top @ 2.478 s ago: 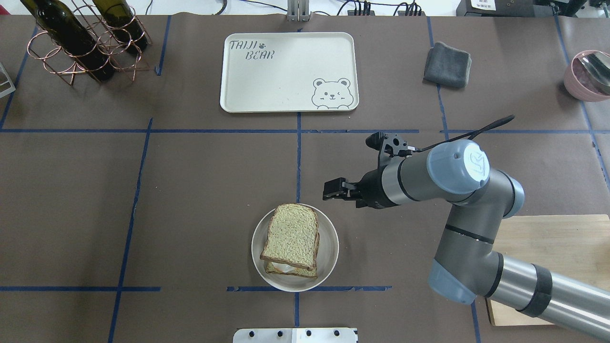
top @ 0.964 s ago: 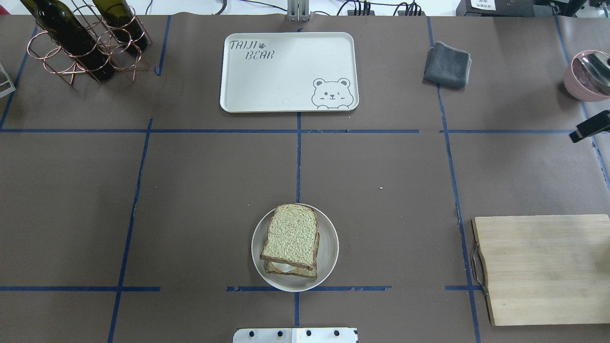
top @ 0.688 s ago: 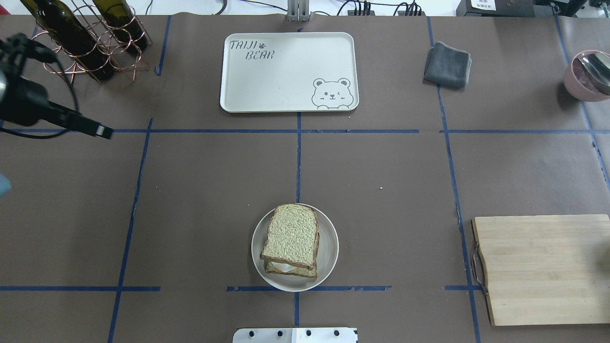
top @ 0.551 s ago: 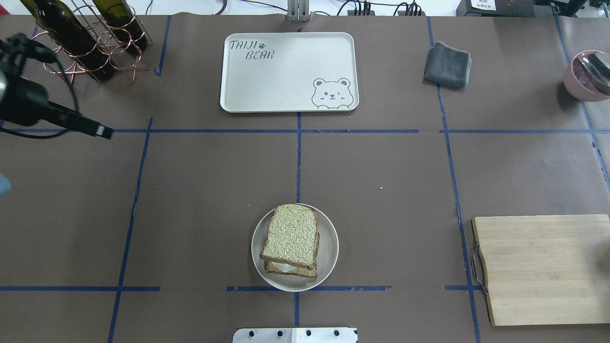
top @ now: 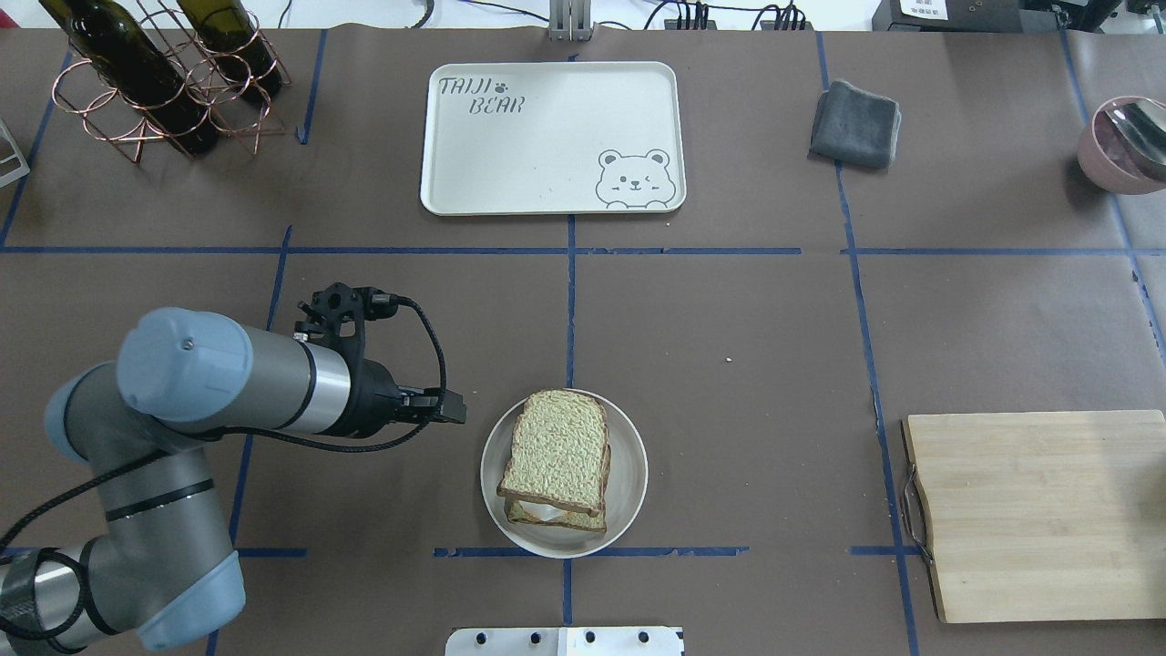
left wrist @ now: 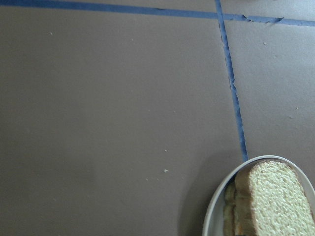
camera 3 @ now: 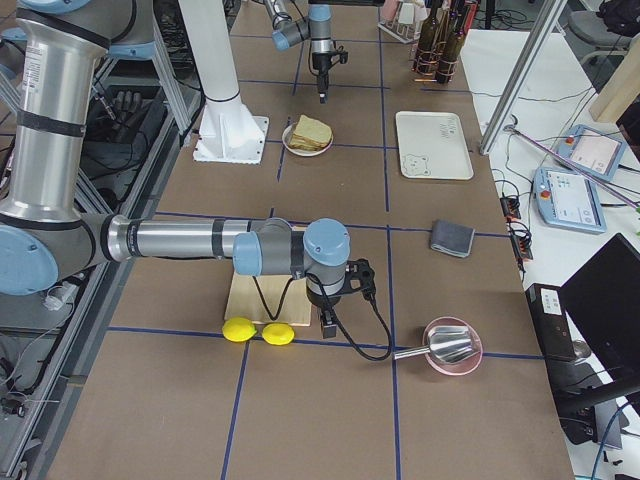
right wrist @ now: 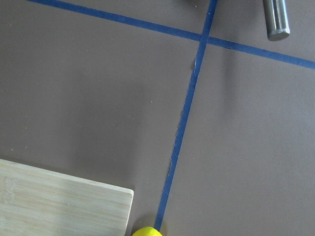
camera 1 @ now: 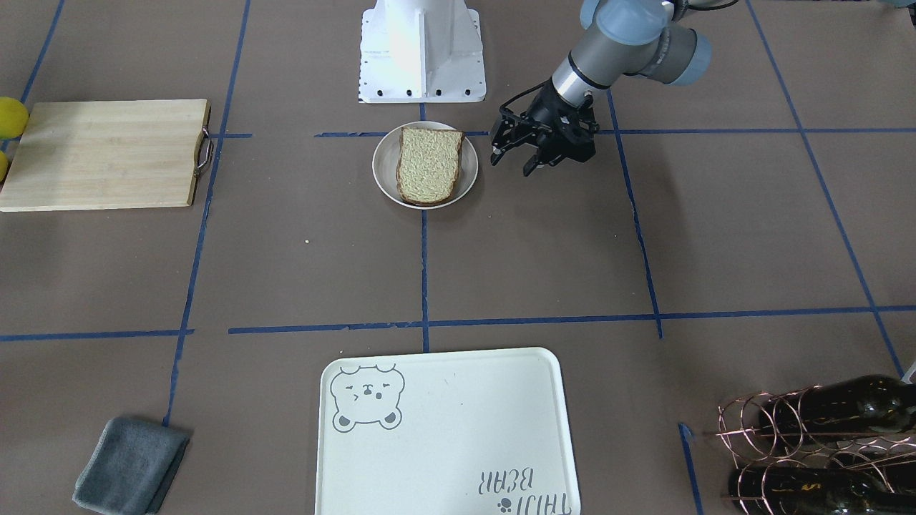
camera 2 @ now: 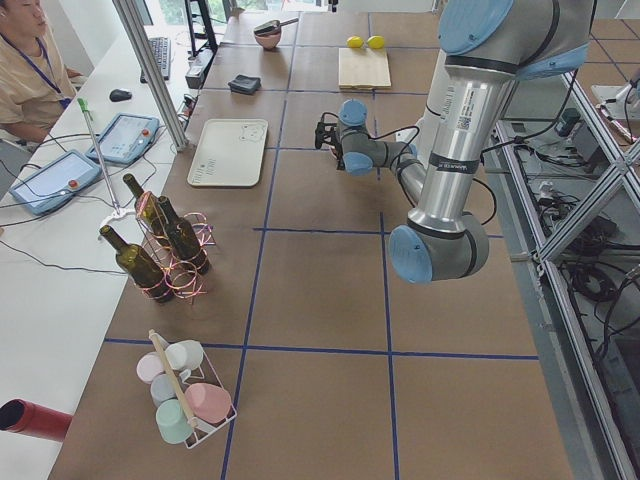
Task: Make sandwich and place on tray
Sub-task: 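Move the left gripper to the white plate rim and grasp it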
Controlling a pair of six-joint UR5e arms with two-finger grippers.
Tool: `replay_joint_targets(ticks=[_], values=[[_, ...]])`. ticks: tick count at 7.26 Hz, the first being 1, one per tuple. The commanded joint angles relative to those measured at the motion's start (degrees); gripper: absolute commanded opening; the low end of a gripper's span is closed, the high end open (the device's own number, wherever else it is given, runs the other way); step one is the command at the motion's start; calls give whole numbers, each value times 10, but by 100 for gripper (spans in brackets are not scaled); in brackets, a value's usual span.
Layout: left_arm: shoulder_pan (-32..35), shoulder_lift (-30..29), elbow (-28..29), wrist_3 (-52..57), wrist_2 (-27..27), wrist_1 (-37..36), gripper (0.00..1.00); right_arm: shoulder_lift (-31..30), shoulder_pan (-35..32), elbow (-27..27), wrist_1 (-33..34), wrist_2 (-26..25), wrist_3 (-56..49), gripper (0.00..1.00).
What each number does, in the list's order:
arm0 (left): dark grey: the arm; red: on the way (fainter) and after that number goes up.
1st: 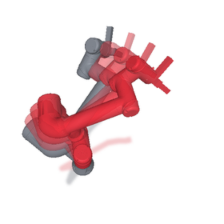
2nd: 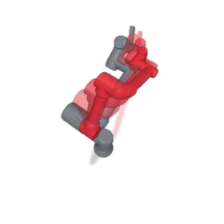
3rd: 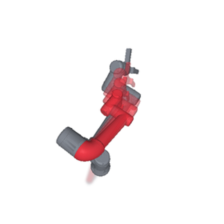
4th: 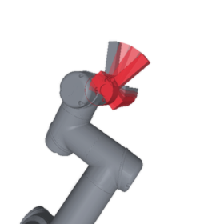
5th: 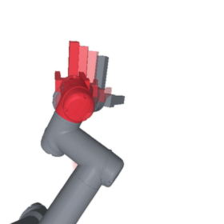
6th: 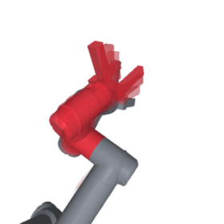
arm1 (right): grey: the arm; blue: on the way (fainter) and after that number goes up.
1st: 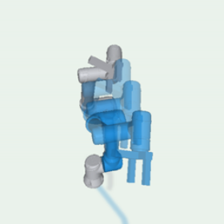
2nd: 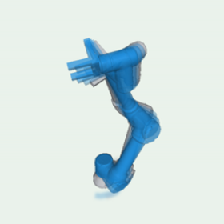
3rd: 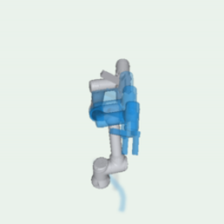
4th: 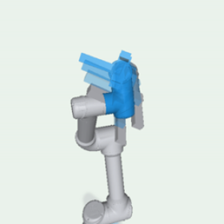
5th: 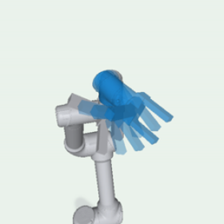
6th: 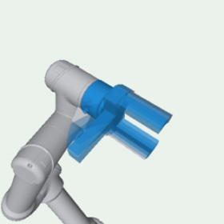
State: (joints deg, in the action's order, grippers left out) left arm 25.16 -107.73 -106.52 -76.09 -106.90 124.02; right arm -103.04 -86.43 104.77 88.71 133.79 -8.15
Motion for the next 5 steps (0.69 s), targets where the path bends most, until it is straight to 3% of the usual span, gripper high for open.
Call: replay_joint_targets(ticks=[1, 3, 5], values=[[-30, -21, 39, -18, 29, 2, 63, -1, -1, 0, -1, 0, 0, 100], [-34, -40, 57, -17, 29, 3, 62, 1, -1, 0, -2, 0, 0, 100], [-40, -47, 65, -18, 28, 5, 43, 3, -1, 0, -2, 0, 0, 100]])
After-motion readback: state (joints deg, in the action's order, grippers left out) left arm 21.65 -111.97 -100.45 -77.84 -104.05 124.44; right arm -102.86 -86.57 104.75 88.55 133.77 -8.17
